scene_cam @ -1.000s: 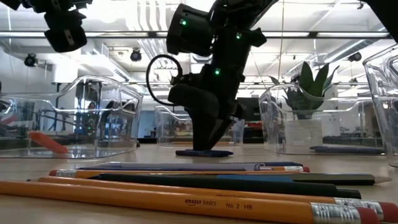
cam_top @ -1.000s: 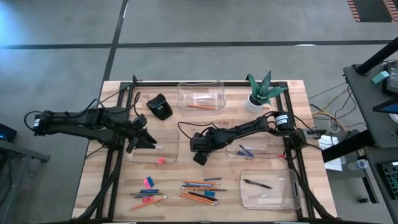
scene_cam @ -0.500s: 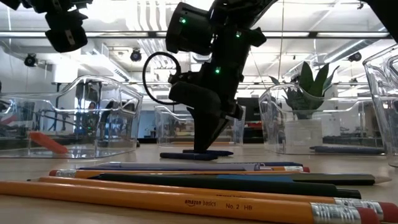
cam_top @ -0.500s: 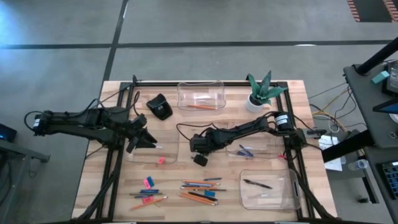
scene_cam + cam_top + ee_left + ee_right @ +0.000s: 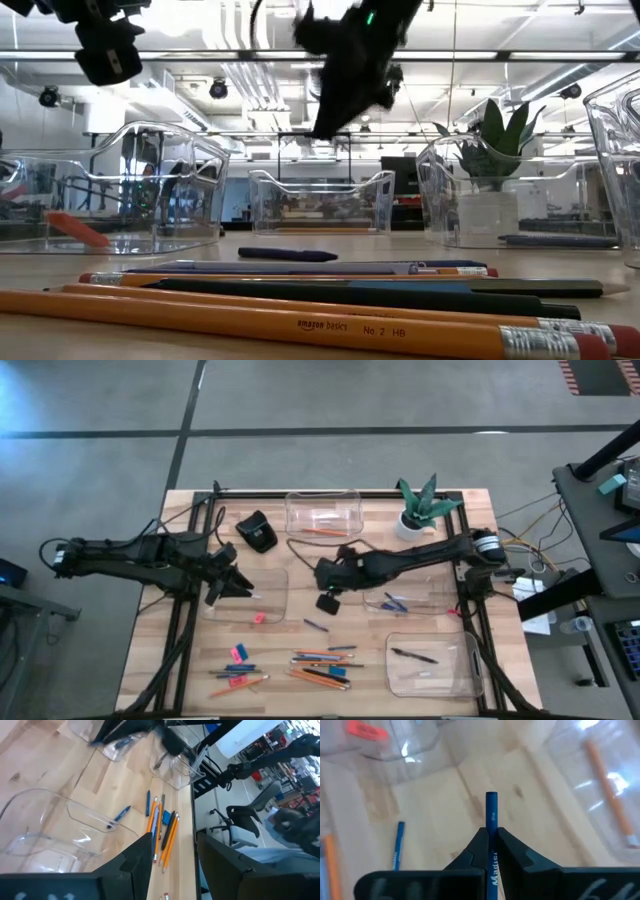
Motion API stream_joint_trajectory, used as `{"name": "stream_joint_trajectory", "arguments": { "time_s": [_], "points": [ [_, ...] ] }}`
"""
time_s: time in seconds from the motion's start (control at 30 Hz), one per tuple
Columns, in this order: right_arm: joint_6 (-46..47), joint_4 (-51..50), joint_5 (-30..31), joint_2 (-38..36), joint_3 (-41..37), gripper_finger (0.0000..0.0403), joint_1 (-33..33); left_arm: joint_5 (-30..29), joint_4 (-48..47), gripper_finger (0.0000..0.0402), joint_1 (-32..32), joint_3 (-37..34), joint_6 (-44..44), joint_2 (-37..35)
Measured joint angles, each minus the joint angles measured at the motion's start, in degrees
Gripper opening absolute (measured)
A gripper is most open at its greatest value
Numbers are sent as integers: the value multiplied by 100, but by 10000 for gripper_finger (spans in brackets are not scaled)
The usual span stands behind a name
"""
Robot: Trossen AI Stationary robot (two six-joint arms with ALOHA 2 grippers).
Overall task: Sort crayons/erasers/pens/pencils in bins
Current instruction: Put the blue crayon into the middle right transparent bin
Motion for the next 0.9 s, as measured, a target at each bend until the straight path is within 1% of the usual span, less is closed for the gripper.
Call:
{"name": "stream_joint_trajectory", "arguments": {
  "time_s": [0.1, 0.2, 0.33, 0.43, 0.57, 0.73, 0.9],
  "points": [
    [46, -503, 160, -454, -1, 14, 42, -22, 2, 140, 0, 0, 0, -2],
    [364, -1245, 323, -806, -22, 14, 131, -31, 47, 140, 2, -3, 0, 0],
    [1050, -2266, 534, -1184, -80, 13, 402, -35, 269, 140, 2, -56, 0, 56],
    [1627, -2825, 602, -1363, -278, 13, 689, -31, 714, 140, 0, -151, 46, 155],
    [2419, -3074, 622, -1594, -850, 13, 1055, -24, 1203, 140, 0, -184, 370, 315],
    [3197, -3060, 601, -1805, -1722, 13, 1317, -13, 1876, 140, -50, -186, 577, 637],
    [3555, -3011, 558, -1936, -2401, 13, 1348, 35, 2666, 140, -250, -184, 584, 1008]
  ]
}}
